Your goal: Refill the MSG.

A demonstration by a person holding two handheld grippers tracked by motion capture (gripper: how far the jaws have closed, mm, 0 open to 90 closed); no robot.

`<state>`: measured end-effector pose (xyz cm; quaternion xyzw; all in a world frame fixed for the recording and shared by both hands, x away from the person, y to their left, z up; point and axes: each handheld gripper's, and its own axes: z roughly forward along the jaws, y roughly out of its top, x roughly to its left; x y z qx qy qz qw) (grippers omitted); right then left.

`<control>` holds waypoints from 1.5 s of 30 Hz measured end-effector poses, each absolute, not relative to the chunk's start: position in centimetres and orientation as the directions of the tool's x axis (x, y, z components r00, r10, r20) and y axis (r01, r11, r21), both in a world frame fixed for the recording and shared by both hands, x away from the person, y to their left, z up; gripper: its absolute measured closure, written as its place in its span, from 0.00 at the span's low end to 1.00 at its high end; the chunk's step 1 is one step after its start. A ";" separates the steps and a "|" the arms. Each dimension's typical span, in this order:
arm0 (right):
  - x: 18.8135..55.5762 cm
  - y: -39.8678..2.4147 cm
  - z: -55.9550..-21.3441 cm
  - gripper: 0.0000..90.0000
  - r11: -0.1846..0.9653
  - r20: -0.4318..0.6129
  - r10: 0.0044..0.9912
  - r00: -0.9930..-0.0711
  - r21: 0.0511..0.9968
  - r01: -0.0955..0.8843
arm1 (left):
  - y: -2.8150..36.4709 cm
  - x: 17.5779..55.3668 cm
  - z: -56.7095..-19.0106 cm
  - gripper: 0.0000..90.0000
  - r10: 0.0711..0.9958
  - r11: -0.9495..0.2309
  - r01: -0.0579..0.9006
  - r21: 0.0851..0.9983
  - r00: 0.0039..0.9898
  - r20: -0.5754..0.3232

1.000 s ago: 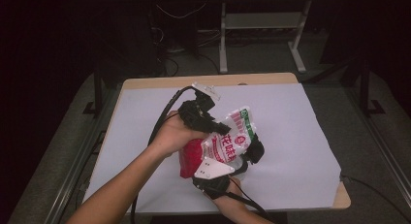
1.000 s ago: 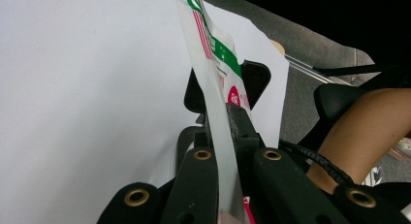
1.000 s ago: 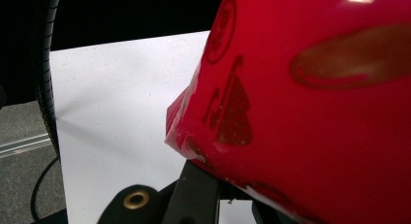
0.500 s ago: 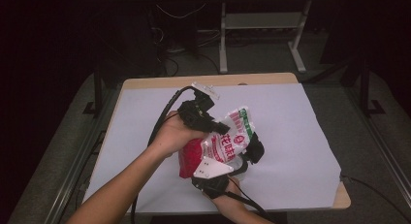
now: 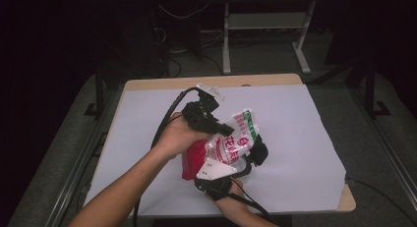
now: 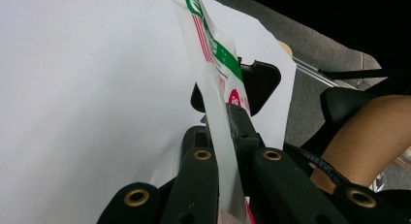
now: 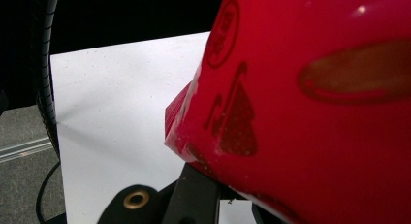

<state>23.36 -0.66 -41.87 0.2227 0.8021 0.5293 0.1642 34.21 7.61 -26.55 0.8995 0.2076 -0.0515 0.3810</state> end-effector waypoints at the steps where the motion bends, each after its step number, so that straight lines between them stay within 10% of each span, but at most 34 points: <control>1: 23.4 -0.7 -41.9 1.00 0.340 -0.027 0.531 -0.847 0.922 0.183 | 7.6 34.2 -26.5 1.00 0.337 -0.622 0.415 0.664 0.907 -0.251; 45: 23.6 -0.6 -41.7 1.00 0.327 -0.012 0.530 -0.848 0.925 0.192 | 7.2 34.3 -26.5 1.00 0.345 -0.624 0.414 0.662 0.907 -0.242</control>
